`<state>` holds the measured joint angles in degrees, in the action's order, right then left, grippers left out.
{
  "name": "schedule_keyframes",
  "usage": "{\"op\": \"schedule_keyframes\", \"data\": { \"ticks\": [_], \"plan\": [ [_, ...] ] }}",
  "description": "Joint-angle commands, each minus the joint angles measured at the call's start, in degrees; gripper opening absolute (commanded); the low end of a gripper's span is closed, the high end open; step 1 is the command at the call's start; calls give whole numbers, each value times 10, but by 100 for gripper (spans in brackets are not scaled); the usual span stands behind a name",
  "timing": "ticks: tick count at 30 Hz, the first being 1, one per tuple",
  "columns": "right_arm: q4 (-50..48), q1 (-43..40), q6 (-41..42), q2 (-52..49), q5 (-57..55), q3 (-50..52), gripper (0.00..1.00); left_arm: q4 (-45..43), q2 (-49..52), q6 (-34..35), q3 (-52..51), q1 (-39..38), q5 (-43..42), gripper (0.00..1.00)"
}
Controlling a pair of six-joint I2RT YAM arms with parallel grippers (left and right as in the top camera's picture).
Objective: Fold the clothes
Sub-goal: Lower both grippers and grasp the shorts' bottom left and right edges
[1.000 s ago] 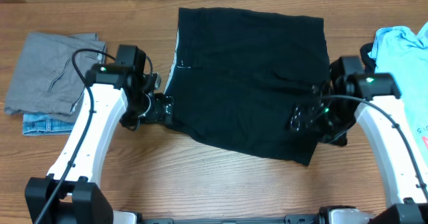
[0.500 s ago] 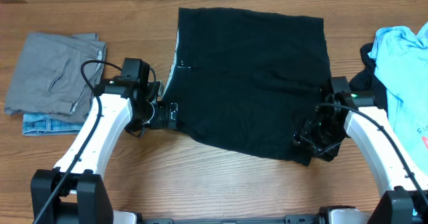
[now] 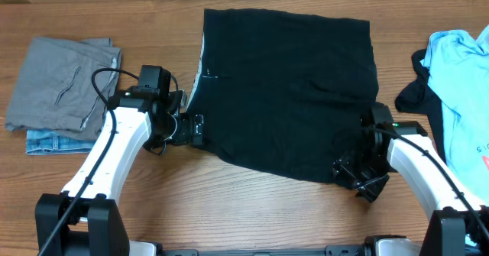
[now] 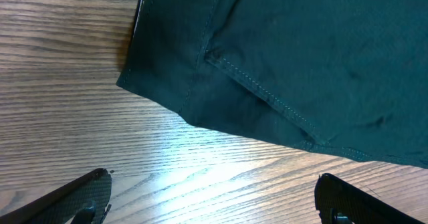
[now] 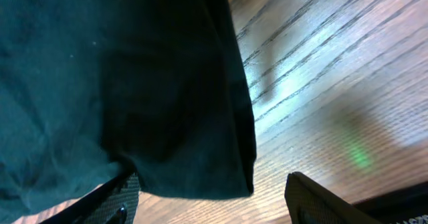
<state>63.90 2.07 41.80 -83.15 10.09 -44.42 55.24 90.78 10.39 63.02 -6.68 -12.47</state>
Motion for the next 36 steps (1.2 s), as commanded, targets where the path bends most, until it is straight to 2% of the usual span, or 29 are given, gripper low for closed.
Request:
{"op": "schedule_keyframes", "data": {
  "ticks": [1,16,18,19,21,22,23,24,25,27,29,36],
  "plan": [
    [-30,1,17,1,18,22,74,-1,-4,6,-3,-2,-11,100],
    [-127,1,57,1,8,78,72,-11,-4,15,-3,-2,-11,100],
    [-125,1,58,1,-1,78,63,-11,-4,15,-3,-2,-11,100],
    [-124,1,58,1,-5,78,55,-12,-4,15,-3,-2,-10,100],
    [-122,1,57,1,-11,77,24,-16,-4,17,-3,-2,-9,98],
    [-122,1,57,1,-13,77,11,-17,-4,23,-3,-2,-3,92],
    [-121,1,57,1,-13,77,4,-18,-3,31,-3,-2,2,88],
    [-120,1,57,1,-15,77,4,-17,-1,43,-3,-2,5,80],
    [-120,1,50,1,-17,77,4,-17,1,48,-4,-2,4,78],
    [-120,1,34,1,-17,77,4,-18,5,56,-9,-2,5,80],
    [-119,1,28,1,-20,77,4,-21,13,69,-14,-2,4,86],
    [-124,1,28,1,-24,77,4,-21,69,121,-21,-5,2,87]
  ]
}}
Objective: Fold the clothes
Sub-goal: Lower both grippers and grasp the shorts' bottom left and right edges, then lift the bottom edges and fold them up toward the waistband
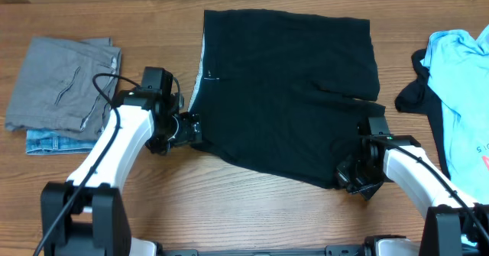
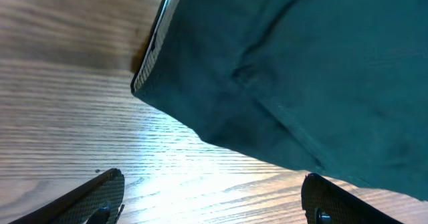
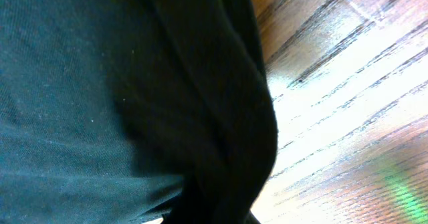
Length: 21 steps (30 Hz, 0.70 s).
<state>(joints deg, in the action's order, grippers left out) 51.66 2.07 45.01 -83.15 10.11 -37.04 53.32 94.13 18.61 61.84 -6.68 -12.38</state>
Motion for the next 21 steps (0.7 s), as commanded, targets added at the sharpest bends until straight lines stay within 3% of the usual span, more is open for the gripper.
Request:
{"op": "schedule_keyframes", "data": {
  "ticks": [1,11,13,14,15,16,21],
  "plan": [
    [-2,1,-5,1,-26,3,4,-4,46,42,-9,-5,0,87],
    [-4,1,-12,1,-26,3,5,-56,117,73,-9,-5,-4,58],
    [-4,1,-13,1,-26,3,5,-55,124,73,-9,-5,-5,43],
    [-4,1,-14,1,-26,3,5,-56,127,73,-9,-5,-6,31],
    [-4,1,-14,1,-26,3,6,-55,130,73,-9,-5,-6,9],
    [-4,1,-14,1,-26,3,5,-54,131,73,-9,-5,-6,4],
    [11,1,-20,2,-26,1,4,-35,128,62,-9,-5,-6,4]
  ]
}}
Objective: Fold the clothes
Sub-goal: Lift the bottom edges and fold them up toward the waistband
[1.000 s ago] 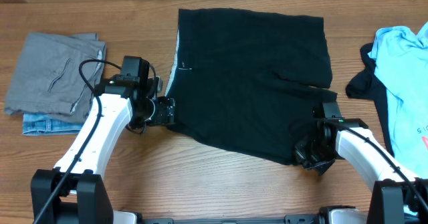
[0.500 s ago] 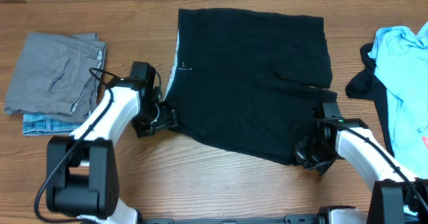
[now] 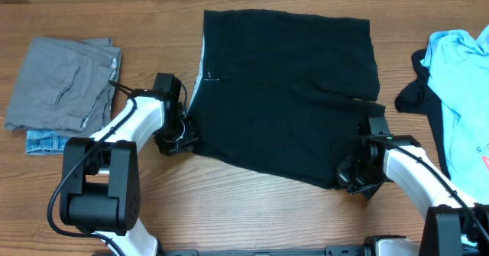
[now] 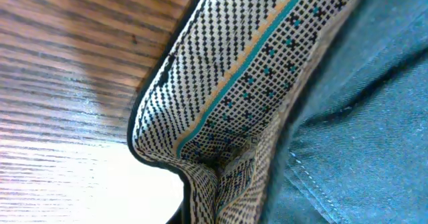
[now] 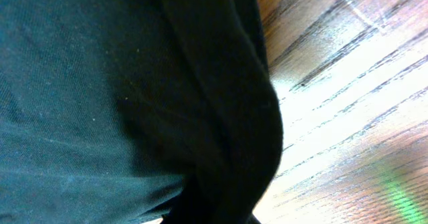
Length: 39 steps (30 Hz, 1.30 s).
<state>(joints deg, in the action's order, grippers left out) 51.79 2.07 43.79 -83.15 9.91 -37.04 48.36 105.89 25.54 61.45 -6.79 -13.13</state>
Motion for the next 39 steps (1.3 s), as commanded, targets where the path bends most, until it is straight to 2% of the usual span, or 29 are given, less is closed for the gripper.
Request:
{"op": "schedule_keyframes", "data": {
  "ticks": [1,18,29,33,39],
  "plan": [
    [22,1,-15,3,-24,-5,4,26,5,-14,-4,-3,2,4],
    [210,1,-65,34,-55,-156,4,187,-214,-25,-4,-4,48,4],
    [304,1,-83,114,-69,-226,4,267,-236,-22,-4,-9,36,4],
    [340,1,-98,139,-69,-264,4,302,-256,-19,-4,-32,36,4],
    [390,1,-113,145,-91,-330,4,320,-327,18,-4,-76,30,4]
  ]
}}
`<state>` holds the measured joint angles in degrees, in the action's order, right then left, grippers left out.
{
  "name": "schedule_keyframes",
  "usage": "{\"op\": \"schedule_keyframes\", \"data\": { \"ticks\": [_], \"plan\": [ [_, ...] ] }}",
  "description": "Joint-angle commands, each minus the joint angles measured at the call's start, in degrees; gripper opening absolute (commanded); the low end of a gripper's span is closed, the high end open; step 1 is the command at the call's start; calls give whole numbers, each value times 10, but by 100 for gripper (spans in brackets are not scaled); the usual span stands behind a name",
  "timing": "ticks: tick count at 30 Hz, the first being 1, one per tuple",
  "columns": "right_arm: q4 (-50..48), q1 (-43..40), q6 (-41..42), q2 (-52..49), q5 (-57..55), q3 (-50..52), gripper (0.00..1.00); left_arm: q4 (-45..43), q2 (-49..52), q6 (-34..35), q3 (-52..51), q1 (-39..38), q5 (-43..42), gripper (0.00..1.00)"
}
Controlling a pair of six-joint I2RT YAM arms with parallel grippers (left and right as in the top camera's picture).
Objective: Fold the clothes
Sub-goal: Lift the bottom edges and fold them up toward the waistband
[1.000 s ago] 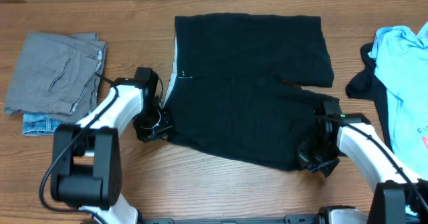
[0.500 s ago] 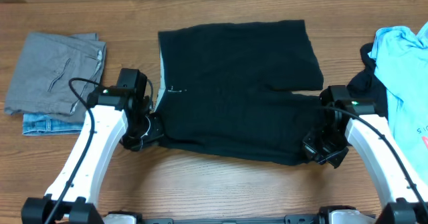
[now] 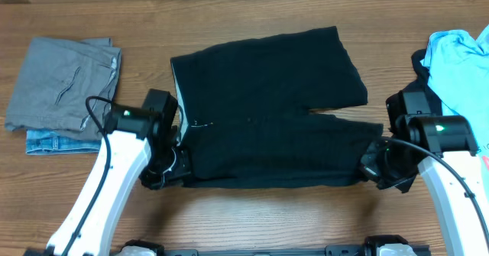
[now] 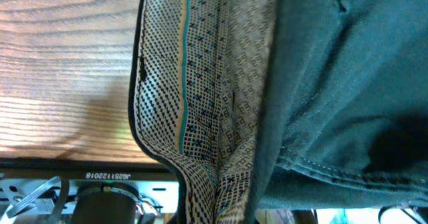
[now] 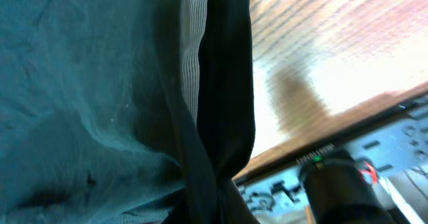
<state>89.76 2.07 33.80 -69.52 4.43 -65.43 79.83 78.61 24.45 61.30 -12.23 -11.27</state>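
The black shorts [image 3: 267,111] stretch across the middle of the table, their near edge pulled taut between both grippers. My left gripper [image 3: 174,168] is shut on the waistband corner. In the left wrist view the dotted waistband lining [image 4: 200,103] runs down into the jaws of my left gripper [image 4: 214,214]. My right gripper [image 3: 374,164] is shut on the right hem corner, and black cloth [image 5: 100,83] fills the right wrist view down to that gripper [image 5: 214,210]. The fingers themselves are hidden by cloth.
A folded grey garment [image 3: 65,84] lies on folded denim [image 3: 46,143] at the left. A light blue shirt [image 3: 458,65] and a dark garment [image 3: 419,61] lie at the right. The table's near edge [image 5: 348,124] shows under the wrists.
Both grippers, still shut on the shorts' near corners, now sit nearer the table's front edge and higher. The shorts have shifted toward me and leftward, and the near edge is pulled straight.
Both grippers stood open at the near corners of the flat black shorts. Then the right one was shut on the hem corner while the left was still open. Then the left was shut on the waistband. Now both hold the near edge raised.
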Motion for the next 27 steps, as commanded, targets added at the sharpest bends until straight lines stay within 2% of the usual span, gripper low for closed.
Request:
{"op": "schedule_keyframes", "data": {
  "ticks": [1,7,11,16,21,24,27],
  "plan": [
    [12,1,-13,8,-40,-57,4,5,-69,34,-3,-26,11,4],
    [6,1,-44,-5,-40,-126,4,-6,-110,57,-3,-28,43,4],
    [4,1,-67,-48,-46,-173,4,-52,-98,61,3,-27,49,4],
    [-6,1,-88,-126,-61,-223,4,-85,-55,64,71,-26,89,4],
    [-68,1,-88,-171,-61,-237,4,-69,14,55,163,-10,133,4],
    [-134,1,-115,-181,-62,-237,4,-55,58,51,218,8,156,4],
    [-185,1,-116,-181,-67,-237,4,-60,76,51,243,23,162,4]
  ]
}}
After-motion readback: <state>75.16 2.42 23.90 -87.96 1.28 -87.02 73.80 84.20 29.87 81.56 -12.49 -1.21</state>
